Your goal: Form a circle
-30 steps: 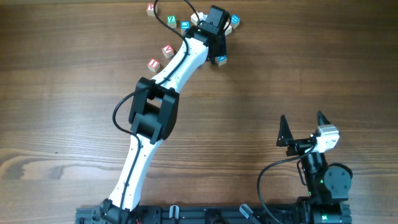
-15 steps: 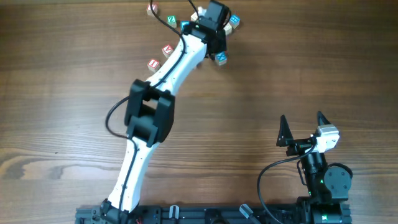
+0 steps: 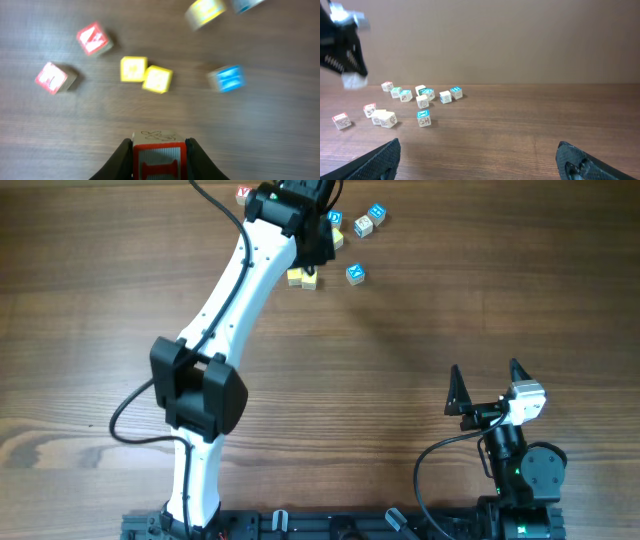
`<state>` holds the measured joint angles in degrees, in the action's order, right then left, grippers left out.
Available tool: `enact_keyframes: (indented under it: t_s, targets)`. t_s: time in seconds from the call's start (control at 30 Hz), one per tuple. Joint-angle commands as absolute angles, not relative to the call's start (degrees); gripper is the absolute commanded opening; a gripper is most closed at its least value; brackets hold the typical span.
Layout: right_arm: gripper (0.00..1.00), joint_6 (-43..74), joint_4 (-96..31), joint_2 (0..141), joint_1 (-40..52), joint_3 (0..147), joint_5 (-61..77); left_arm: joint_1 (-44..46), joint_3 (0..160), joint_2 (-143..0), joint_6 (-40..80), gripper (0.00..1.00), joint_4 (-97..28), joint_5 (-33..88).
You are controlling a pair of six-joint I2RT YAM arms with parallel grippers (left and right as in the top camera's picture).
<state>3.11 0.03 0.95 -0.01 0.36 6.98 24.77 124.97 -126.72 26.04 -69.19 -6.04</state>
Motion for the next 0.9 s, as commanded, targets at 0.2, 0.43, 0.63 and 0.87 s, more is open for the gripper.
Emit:
enact_keyframes:
  t_s: [0.2,0.43,0.63,0.87]
  targets:
    - [1.00,2.59,0.32,0.97,-0.25,0.30,5.98,22.22,110.98,-128.29,25.96,0.16,-63.94,-7.40]
    - [1.00,2.57,0.34,0.97,-0.25,0.30,5.98,22.26,100.68,-128.29,25.98,0.16,-47.29,-7.38]
    - [1.00,2.59,0.32,0.97,-0.25,0.30,5.98,22.31,98.30,-128.31,26.00,0.17,-34.20,-7.31]
    - [1.00,2.59,0.34,0.97,-0.25,0.30,5.98,22.39,98.30,-128.33,26.00,0.18,-28.38,-7.27]
